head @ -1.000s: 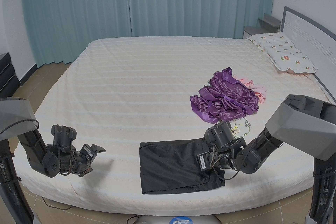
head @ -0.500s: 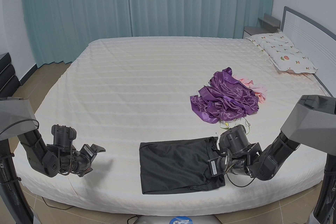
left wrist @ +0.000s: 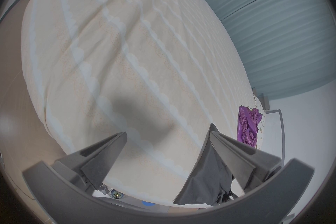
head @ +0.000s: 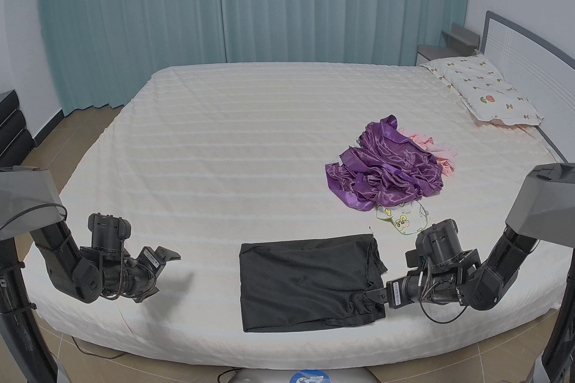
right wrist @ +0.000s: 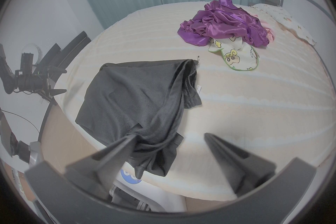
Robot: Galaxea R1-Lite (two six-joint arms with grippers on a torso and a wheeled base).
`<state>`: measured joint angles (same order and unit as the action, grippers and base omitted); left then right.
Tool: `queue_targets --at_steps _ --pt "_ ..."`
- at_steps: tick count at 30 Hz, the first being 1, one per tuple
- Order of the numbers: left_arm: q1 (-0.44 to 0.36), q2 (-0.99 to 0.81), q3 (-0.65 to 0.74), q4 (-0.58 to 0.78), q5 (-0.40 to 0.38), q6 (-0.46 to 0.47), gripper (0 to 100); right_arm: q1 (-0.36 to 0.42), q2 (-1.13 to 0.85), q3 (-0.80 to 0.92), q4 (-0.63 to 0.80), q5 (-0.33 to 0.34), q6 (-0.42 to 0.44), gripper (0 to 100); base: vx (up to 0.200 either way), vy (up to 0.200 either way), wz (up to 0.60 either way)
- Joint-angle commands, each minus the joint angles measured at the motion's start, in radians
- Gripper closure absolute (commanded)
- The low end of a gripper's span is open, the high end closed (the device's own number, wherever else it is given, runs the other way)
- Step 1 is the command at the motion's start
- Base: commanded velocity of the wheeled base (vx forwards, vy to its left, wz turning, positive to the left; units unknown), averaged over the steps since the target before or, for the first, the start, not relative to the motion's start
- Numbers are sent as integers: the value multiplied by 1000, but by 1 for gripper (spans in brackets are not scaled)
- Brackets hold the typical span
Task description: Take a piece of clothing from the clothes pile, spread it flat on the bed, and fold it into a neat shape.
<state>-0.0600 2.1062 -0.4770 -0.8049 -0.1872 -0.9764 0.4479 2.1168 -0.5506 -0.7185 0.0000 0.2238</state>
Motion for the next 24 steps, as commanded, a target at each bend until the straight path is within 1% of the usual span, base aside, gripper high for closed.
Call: queue_targets --at_steps 1,2,3,4,5,6,7,9,12,16,19,20,24 --pt "0 2 0 0 0 1 0 -51 -3 -40 -32 14 28 0 0 0 0" --pt "0 2 0 0 0 -1 0 -55 2 -64 -38 25 61 0 0 0 0" --pt "0 2 0 0 0 -1 0 -55 2 -64 -38 25 61 0 0 0 0" --pt "0 2 0 0 0 -1 0 -58 17 -127 -24 34 143 0 0 0 0" --pt "0 2 0 0 0 -1 0 -58 17 -127 -24 34 143 0 0 0 0" --pt "0 2 0 0 2 -1 0 -55 63 -187 -15 32 212 0 0 0 0" --pt "0 2 0 0 2 -1 0 -55 66 -192 -13 32 215 0 0 0 0" --pt "0 2 0 0 2 1 0 -54 134 -275 -9 32 267 0 0 0 0" --pt "0 2 0 0 2 -1 0 -51 213 -364 16 21 313 0 0 0 0" --pt "0 2 0 0 2 -1 0 -49 281 -477 100 23 339 0 0 0 0" --pt "0 2 -2 0 2 -1 0 -51 304 -532 126 21 354 0 0 0 0" --pt "0 2 -2 0 2 -1 0 -54 311 -554 136 21 358 100 0 0 0" --pt "0 2 -2 0 2 -1 0 -54 316 -581 165 21 361 100 0 0 0"
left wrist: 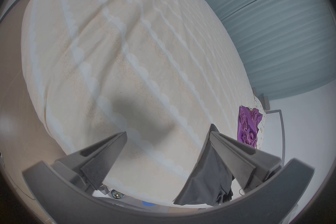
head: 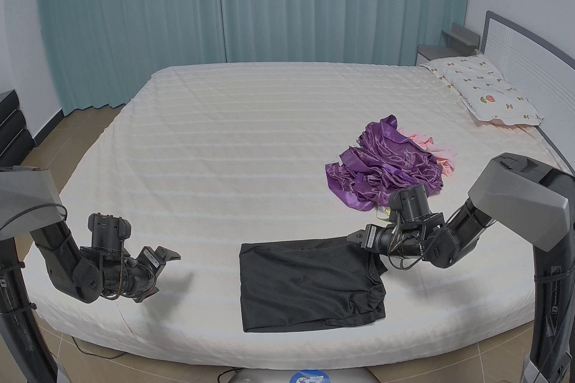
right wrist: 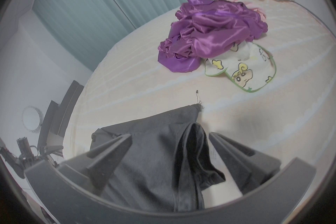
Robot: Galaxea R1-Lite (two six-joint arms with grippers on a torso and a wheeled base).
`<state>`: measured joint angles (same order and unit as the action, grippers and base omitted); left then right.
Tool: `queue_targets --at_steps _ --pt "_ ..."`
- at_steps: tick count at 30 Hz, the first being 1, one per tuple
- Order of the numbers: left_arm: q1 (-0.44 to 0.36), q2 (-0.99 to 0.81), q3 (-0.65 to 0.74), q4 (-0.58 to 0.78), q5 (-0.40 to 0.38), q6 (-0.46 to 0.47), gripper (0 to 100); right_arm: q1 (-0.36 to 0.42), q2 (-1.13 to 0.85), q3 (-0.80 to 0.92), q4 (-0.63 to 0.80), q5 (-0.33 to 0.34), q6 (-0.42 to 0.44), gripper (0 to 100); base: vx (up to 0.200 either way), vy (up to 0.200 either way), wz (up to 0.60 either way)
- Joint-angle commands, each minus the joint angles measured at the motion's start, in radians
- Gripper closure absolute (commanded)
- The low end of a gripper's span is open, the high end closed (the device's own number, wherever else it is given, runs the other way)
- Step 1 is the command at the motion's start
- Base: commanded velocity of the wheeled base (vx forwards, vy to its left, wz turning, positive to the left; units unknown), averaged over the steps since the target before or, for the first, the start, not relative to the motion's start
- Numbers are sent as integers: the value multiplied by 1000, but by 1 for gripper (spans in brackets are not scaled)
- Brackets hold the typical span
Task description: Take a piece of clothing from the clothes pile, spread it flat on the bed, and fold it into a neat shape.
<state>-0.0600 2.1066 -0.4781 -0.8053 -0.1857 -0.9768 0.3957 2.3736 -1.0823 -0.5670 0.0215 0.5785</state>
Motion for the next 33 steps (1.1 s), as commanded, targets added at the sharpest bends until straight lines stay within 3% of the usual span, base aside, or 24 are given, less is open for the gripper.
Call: queue_targets --at_steps 1,5,9,19,20,27,33 --pt "0 3 -1 0 0 0 0 -8 59 -62 19 0 6 100 0 0 0" --pt "0 4 -1 -2 0 1 0 -25 55 -76 18 -2 17 100 0 0 0" --pt "0 4 -1 -2 0 1 0 -48 49 -96 12 -2 95 100 0 0 0" --pt "0 4 -1 0 0 1 0 -81 70 -102 6 12 176 100 0 0 0" --pt "0 4 -1 0 0 1 0 -81 70 -102 6 12 176 0 0 0 0" --pt "0 4 -1 0 0 0 0 -106 47 -39 -71 23 176 0 0 0 0" --pt "0 4 -1 0 0 0 0 -117 -77 168 -77 143 127 0 0 0 0"
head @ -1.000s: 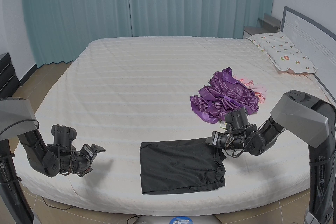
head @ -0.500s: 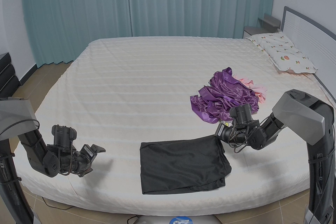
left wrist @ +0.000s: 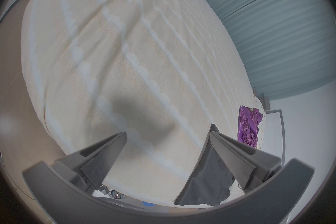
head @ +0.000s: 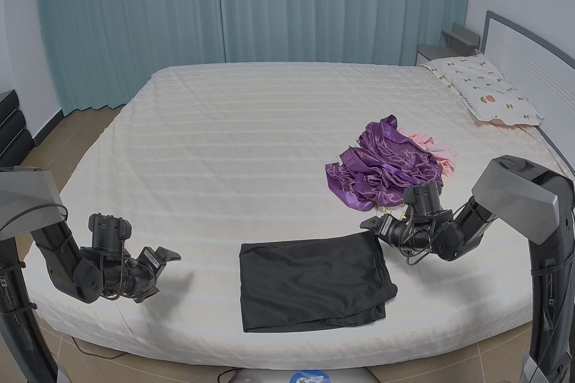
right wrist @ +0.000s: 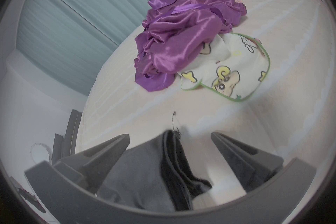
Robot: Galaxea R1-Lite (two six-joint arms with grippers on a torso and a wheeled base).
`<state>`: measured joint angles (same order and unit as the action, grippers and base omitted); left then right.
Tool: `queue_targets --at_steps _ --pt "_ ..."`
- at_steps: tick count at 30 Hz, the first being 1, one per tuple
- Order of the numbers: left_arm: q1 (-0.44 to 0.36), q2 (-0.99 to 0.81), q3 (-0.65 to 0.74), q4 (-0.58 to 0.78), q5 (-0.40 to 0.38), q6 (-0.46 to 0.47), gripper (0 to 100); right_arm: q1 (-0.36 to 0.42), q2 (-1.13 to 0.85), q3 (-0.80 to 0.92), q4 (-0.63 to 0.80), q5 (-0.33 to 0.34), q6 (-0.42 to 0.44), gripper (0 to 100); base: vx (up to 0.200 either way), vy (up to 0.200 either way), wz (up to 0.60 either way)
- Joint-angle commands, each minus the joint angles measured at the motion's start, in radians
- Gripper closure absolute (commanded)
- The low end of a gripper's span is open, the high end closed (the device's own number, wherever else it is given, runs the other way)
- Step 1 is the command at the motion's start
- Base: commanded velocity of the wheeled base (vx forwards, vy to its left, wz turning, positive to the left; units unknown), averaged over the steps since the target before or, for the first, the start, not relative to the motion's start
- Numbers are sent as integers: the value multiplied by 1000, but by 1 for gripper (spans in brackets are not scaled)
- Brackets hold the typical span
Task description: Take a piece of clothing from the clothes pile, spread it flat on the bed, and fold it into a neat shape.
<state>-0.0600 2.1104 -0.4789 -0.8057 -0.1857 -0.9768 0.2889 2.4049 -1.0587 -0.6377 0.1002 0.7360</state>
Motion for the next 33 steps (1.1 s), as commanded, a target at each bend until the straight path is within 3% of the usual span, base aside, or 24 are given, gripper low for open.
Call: queue_targets --at_steps 1,4,9,13,14,21,33 --pt "0 0 -1 0 0 0 0 -7 -122 183 -8 69 -33 0 0 0 0" --pt "0 0 0 0 0 0 0 3 -144 247 -11 73 -33 0 0 0 0" --pt "0 0 0 -1 0 0 0 22 -178 424 -146 147 -32 0 0 0 0" --pt "0 0 0 0 0 0 0 29 -174 477 -217 145 -35 0 0 0 0" --pt "0 0 0 0 0 0 0 38 -178 493 -220 144 -36 100 0 0 0" --pt "0 0 0 0 0 0 0 55 -181 566 -226 141 -148 100 0 0 0" --pt "0 0 -1 0 0 0 0 38 -263 645 -224 142 -159 100 0 0 0"
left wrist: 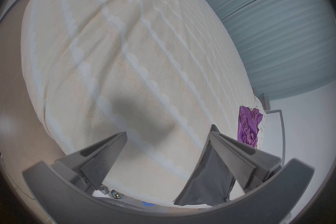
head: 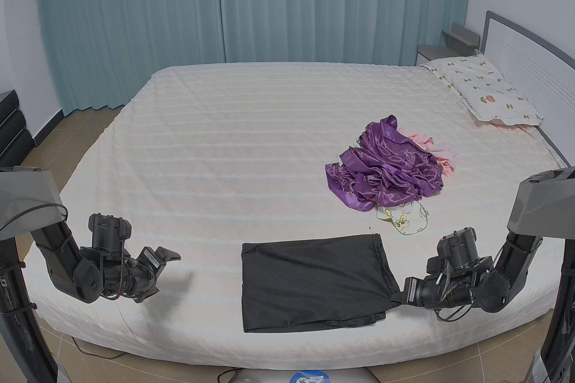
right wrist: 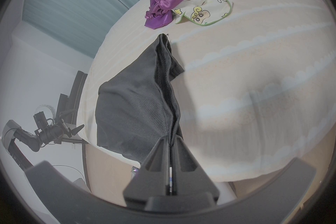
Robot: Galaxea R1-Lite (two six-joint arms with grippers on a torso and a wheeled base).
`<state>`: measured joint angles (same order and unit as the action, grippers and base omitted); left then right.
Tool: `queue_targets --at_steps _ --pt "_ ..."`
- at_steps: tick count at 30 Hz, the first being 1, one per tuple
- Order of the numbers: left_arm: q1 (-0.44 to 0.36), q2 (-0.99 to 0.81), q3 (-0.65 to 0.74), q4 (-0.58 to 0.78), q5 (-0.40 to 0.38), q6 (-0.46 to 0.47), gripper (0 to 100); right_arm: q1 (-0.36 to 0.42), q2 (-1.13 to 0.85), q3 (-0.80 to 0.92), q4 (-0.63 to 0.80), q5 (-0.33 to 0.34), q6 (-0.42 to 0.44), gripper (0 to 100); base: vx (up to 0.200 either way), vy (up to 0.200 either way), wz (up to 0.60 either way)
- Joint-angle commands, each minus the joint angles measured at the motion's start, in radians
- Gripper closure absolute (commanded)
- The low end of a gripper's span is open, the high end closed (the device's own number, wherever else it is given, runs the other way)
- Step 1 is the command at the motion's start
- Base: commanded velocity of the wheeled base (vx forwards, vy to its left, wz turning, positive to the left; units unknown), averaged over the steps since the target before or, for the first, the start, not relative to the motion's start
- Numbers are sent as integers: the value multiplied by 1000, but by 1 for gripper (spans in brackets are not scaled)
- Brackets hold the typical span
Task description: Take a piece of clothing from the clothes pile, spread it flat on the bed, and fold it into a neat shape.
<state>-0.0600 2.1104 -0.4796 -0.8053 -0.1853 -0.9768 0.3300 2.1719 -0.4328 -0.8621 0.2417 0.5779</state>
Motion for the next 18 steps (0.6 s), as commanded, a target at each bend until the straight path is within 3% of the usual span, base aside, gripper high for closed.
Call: queue_targets --at_steps 1,7,8,15,18 --pt "0 0 -1 0 0 0 0 -3 -30 19 0 1 -1 100 0 0 0" --pt "0 0 -1 -2 0 0 0 -3 -32 22 8 2 -3 100 0 0 0" --pt "0 0 -1 0 0 0 0 -3 -29 28 9 1 -15 0 0 0 0" --pt "0 0 -1 0 0 0 0 -45 -55 -11 -9 2 -43 0 0 0 0" --pt "0 0 -1 -2 0 0 0 -58 -43 -107 6 1 -35 0 0 0 0"
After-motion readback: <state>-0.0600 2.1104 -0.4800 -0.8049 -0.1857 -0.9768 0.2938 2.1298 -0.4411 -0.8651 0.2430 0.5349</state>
